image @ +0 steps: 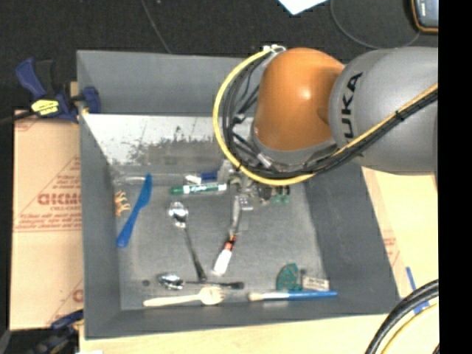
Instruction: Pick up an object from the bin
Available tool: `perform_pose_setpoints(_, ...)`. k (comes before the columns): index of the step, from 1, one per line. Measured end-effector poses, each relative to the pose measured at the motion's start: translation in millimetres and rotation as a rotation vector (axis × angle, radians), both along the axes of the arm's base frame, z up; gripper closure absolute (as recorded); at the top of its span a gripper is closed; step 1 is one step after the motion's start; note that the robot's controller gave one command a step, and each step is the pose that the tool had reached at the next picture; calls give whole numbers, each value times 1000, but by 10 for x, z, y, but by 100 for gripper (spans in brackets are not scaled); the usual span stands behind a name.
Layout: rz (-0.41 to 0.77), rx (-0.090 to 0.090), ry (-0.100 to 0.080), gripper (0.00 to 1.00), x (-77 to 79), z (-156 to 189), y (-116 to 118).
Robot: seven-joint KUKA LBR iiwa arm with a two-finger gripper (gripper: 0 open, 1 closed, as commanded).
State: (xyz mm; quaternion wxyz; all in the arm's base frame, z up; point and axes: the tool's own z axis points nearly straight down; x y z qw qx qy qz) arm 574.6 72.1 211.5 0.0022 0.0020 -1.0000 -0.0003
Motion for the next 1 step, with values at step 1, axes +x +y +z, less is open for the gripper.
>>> perform_pose_setpoints(1,-3,1,-8,0,17,44,-4)
